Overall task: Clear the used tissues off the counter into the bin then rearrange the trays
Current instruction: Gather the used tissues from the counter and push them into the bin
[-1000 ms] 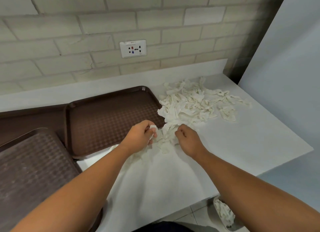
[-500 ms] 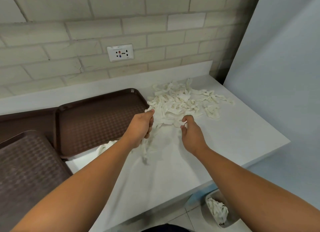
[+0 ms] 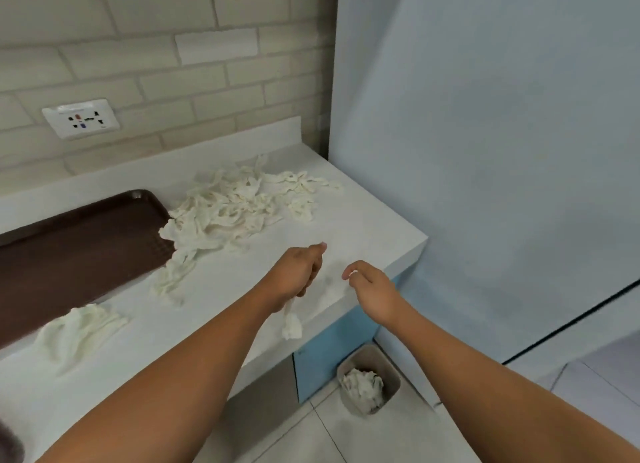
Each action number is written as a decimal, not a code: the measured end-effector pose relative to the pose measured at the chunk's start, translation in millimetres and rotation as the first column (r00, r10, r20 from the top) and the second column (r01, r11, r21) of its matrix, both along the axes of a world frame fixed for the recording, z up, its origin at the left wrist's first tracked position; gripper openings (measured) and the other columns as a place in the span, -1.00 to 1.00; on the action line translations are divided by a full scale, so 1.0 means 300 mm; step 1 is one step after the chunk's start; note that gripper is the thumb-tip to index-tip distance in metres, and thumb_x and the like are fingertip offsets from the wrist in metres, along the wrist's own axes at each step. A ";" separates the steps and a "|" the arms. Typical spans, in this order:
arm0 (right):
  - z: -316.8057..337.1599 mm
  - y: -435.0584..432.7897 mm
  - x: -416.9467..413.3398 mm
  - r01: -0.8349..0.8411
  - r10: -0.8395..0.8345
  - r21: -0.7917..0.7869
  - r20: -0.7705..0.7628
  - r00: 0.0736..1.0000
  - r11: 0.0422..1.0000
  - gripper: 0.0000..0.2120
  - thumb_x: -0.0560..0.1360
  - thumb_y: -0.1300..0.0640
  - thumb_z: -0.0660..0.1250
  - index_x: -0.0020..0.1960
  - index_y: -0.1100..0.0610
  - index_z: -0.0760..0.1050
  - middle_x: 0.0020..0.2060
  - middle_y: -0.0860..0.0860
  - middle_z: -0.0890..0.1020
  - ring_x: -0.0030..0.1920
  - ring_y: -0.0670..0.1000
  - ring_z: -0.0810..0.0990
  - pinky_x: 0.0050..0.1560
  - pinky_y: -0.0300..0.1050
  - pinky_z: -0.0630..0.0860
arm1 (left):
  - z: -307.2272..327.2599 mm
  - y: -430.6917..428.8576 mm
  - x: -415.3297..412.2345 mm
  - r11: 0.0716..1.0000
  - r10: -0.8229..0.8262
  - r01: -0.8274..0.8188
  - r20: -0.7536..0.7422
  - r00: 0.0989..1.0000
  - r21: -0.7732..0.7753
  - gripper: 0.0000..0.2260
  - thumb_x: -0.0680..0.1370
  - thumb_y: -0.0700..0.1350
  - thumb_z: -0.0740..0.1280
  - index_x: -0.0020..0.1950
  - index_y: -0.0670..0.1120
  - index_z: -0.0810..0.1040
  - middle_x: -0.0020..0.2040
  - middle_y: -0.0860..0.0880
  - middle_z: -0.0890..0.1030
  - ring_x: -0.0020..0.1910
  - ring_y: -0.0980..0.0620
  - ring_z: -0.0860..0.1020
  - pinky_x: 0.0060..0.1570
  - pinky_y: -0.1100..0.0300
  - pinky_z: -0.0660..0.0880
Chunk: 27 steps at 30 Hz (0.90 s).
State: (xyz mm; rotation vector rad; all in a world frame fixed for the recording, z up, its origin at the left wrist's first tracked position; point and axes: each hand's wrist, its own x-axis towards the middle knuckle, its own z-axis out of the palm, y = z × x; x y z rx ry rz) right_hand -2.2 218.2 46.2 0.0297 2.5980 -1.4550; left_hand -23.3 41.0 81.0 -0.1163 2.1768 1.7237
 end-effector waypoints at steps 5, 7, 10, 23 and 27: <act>-0.052 0.246 0.093 0.047 -0.048 0.123 0.003 0.999 0.991 -0.80 0.61 0.28 0.04 0.03 0.13 0.43 -0.20 0.03 0.48 -0.26 -0.02 0.43 -0.34 -0.28 0.31 | -0.062 0.237 0.032 0.933 -0.339 0.334 -0.012 0.941 -0.134 -0.88 0.33 -0.19 0.21 -0.20 -0.04 0.29 -0.22 -0.04 0.32 -0.25 0.00 0.22 -0.24 0.11 0.22; -0.074 0.334 0.119 0.063 -0.063 0.120 -0.005 0.998 0.991 -0.78 0.59 0.33 0.06 0.09 0.22 0.46 -0.06 0.08 0.51 -0.09 0.01 0.45 -0.18 -0.26 0.32 | -0.111 0.310 0.036 0.833 -0.488 0.452 -0.039 0.872 -0.321 -0.77 0.36 -0.33 0.20 -0.13 -0.04 0.26 -0.15 -0.04 0.32 -0.21 0.02 0.23 -0.22 0.11 0.24; -0.103 0.450 0.161 0.099 -0.104 0.068 0.082 0.991 0.993 -0.78 0.58 0.35 0.11 0.12 0.20 0.49 -0.10 -0.02 0.51 -0.11 -0.02 0.45 -0.17 -0.25 0.32 | -0.192 0.389 0.039 0.740 -0.559 0.484 -0.027 0.829 -0.467 -0.70 0.36 -0.35 0.17 -0.06 0.01 0.26 -0.11 -0.11 0.36 -0.19 0.01 0.28 -0.24 0.10 0.29; -0.418 0.688 0.265 0.412 -0.397 0.042 0.375 0.838 0.910 -0.75 0.53 0.30 0.23 -0.12 -0.02 0.54 -0.07 0.10 0.69 -0.14 0.11 0.70 -0.11 0.03 0.66 | -0.623 0.554 0.041 0.749 -0.488 0.447 0.050 0.872 -0.490 -0.77 0.47 -0.35 0.35 -0.14 -0.06 0.37 -0.24 0.01 0.49 -0.27 0.00 0.43 -0.27 0.24 0.37; -0.564 0.685 0.243 0.495 -0.468 0.067 0.457 0.757 0.866 -0.88 0.58 0.24 0.25 0.06 0.05 0.47 -0.08 0.07 0.70 -0.38 0.07 0.65 -0.37 -0.16 0.55 | -0.824 0.573 0.006 0.813 -0.340 0.304 0.018 0.940 -0.497 -0.87 0.48 -0.31 0.37 -0.14 -0.16 0.44 -0.30 0.01 0.46 -0.33 0.04 0.38 -0.38 0.32 0.30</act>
